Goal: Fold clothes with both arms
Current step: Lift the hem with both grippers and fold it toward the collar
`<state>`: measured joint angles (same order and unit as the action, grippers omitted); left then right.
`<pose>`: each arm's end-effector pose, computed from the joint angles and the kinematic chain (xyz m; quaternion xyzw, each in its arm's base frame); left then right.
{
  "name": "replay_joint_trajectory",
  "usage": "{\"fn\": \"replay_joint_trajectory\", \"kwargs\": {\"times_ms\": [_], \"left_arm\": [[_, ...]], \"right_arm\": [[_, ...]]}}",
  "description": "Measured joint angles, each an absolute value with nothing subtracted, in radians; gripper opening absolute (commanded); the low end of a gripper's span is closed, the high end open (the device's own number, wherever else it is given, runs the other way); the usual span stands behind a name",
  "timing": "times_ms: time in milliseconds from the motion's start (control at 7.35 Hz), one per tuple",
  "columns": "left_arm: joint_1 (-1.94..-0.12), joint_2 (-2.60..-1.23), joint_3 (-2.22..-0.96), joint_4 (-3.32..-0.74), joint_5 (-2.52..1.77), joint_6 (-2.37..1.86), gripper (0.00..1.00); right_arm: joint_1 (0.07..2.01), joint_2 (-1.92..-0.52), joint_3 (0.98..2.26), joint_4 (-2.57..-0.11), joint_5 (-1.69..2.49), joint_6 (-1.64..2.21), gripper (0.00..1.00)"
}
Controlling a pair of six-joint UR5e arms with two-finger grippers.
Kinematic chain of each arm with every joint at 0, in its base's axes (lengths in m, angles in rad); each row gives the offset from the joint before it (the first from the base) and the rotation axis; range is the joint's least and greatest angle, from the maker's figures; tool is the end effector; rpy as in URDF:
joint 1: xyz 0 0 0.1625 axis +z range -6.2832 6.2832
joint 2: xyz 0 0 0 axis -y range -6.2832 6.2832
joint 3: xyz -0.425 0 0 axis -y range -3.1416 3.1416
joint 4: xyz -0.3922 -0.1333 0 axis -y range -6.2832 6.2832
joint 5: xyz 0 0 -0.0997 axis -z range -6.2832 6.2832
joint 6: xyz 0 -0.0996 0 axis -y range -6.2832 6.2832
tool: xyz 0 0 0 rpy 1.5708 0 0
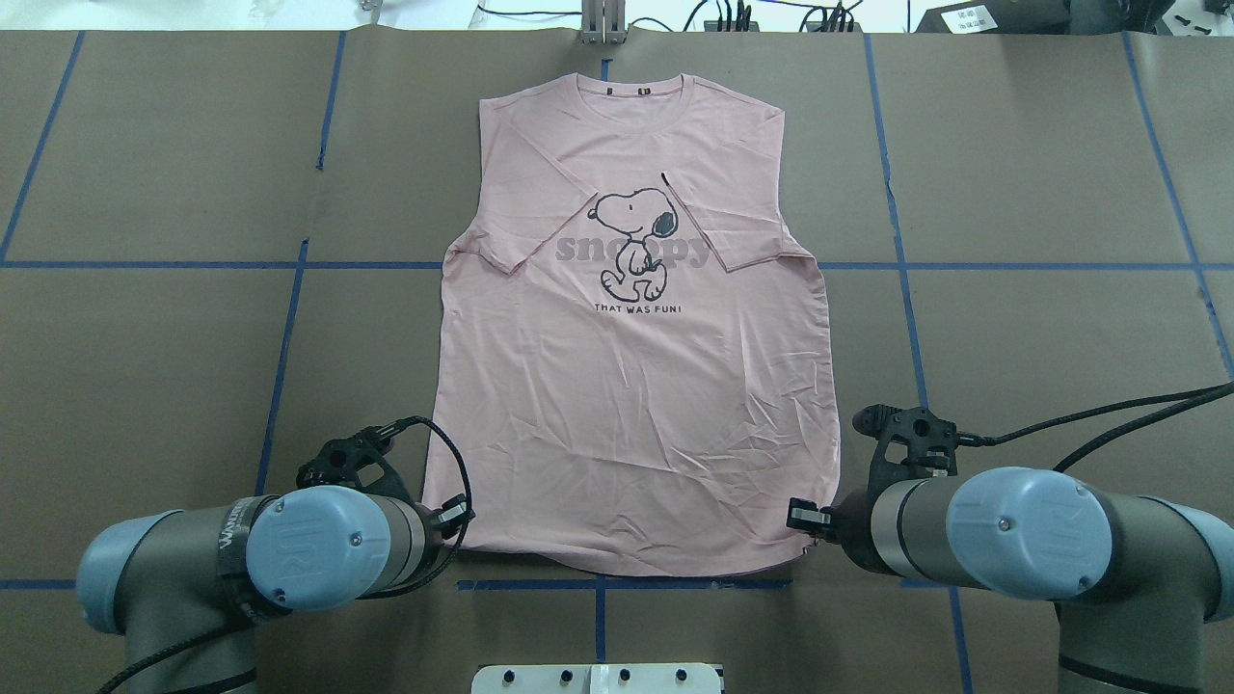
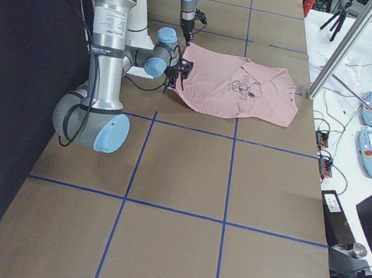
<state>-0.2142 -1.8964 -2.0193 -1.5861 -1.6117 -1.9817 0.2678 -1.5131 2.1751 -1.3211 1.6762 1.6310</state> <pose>0.5171 -0.2447 0.2903 -0.0565 0.3807 -0.2763 0.8806 -0.4239 -0.2437 0.3275 -0.0015 -0.4421 0.1235 0.8884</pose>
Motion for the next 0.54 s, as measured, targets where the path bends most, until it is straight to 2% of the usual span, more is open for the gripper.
{"fn": "replay_joint_trajectory", "kwargs": {"times_ms": [544], "left_arm": [[-0.11, -1.899, -2.219, -1.37, -1.612, -1.963, 0.0]], "right_arm": [[0.257, -1.622, 2.328, -1.324, 1.782, 1.633, 0.0]]}}
